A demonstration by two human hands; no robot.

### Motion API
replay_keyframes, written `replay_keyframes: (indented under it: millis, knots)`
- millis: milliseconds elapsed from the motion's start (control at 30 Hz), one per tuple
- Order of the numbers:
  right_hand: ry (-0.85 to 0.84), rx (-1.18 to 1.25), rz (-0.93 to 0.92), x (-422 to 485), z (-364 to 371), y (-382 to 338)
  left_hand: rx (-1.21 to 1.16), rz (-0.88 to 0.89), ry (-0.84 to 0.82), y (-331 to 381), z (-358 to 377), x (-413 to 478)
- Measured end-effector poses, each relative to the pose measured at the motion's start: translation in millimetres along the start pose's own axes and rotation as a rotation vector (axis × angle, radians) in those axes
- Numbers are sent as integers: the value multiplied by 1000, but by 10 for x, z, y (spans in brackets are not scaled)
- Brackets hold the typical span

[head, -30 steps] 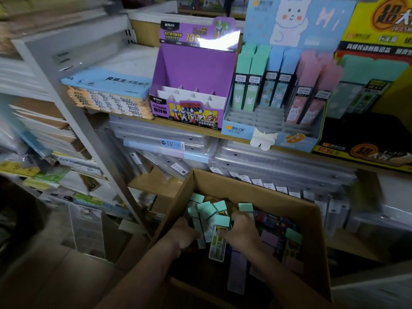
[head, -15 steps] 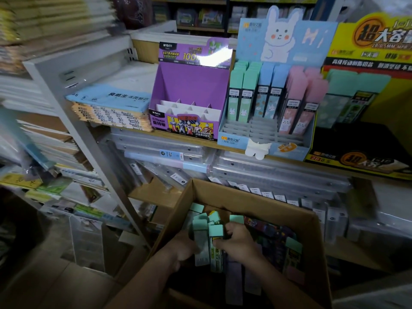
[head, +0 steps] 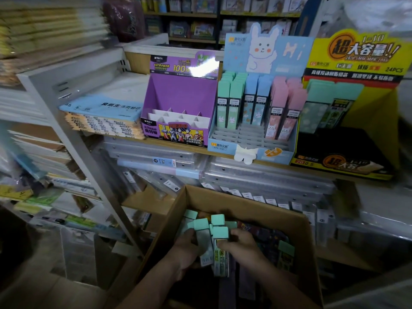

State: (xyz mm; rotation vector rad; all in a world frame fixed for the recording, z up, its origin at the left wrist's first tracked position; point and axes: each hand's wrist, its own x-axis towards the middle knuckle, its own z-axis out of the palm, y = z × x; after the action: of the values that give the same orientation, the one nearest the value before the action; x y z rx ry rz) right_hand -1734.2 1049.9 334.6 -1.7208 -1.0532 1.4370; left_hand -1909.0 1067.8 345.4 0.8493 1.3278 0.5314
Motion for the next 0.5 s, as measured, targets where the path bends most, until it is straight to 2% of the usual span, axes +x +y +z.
replay_keyframes:
  millis: [133,300,500]
  knots:
    - [11,128,-10,-61,-66,-27,-133,108,-32,31,46,-68]
    - [-33,377,27,-116,-85,-31,-248,152,-27,29,132,-97]
    - [-105,561,22,-230,-70,-87,-249,225,-15,41,237,-188]
